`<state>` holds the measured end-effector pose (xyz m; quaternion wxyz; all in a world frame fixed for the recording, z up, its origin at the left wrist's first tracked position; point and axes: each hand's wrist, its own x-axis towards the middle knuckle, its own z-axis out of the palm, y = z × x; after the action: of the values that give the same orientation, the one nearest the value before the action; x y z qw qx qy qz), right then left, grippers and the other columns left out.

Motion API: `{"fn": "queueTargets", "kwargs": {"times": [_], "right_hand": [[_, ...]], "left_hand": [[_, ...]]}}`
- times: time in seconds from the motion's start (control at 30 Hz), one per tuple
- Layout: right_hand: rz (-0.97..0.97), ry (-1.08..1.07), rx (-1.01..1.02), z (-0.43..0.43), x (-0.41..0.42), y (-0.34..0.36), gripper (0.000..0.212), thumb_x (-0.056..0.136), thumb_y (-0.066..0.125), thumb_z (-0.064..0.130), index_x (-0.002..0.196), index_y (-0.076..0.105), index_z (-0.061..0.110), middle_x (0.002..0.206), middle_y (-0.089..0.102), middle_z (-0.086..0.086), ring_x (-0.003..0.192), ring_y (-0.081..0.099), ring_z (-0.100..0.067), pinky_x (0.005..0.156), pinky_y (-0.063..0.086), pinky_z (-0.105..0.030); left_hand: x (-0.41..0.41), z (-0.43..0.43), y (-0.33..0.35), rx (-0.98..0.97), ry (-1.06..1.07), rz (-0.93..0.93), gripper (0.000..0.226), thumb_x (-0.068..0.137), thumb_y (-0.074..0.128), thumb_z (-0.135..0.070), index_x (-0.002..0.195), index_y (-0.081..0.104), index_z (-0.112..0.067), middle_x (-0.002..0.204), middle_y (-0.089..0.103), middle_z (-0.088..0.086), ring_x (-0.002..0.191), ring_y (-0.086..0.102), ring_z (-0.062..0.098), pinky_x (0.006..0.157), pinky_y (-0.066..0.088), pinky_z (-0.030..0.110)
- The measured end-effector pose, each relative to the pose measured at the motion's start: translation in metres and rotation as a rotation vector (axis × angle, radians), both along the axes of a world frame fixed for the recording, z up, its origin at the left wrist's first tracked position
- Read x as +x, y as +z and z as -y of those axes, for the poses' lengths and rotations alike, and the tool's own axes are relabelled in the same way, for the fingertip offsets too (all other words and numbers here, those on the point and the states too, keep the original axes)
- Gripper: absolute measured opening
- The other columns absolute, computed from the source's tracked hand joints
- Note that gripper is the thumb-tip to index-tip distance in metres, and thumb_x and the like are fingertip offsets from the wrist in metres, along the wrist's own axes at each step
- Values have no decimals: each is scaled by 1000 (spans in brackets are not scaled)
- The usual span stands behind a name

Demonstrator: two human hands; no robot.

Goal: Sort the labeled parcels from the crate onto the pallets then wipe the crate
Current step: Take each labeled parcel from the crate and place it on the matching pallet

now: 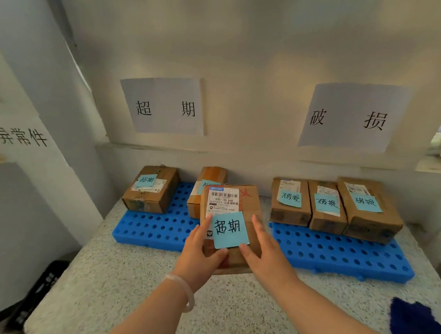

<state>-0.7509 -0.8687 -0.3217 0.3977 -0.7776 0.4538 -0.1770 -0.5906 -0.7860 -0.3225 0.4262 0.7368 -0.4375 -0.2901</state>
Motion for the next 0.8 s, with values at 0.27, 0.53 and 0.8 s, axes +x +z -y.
{"fn": "queueTargets", "kwargs": {"times": [0.27, 0.53, 0.8], "right_hand": [[-6, 225, 69, 3, 71, -7, 87, 88, 59, 54, 145, -7, 58, 151, 22, 6, 130, 34, -9, 106, 39, -34], [-86, 240, 133, 0, 164, -19, 128, 51, 75, 75, 138, -19, 64, 150, 22, 9, 136, 33, -12, 111, 38, -42], [-191, 139, 104, -25, 226, -50, 121, 63, 76, 64, 137, -20, 61, 144, 18, 8, 127, 34, -8, 102, 43, -31]], "left_hand": [[58, -24, -9, 9, 180, 22, 79, 88, 69, -26, 144, 18, -49, 144, 31, -5, 135, 30, 13, 115, 30, 36], [160, -25, -20, 78, 103, -62, 85, 85, 72, -31, 145, 15, -49, 140, 28, -9, 132, 33, 11, 113, 34, 34], [239, -31, -54, 130, -57, -49, 113, 68, 85, -39, 147, 5, -52, 145, 16, -16, 127, 27, 1, 104, 32, 16]]}}
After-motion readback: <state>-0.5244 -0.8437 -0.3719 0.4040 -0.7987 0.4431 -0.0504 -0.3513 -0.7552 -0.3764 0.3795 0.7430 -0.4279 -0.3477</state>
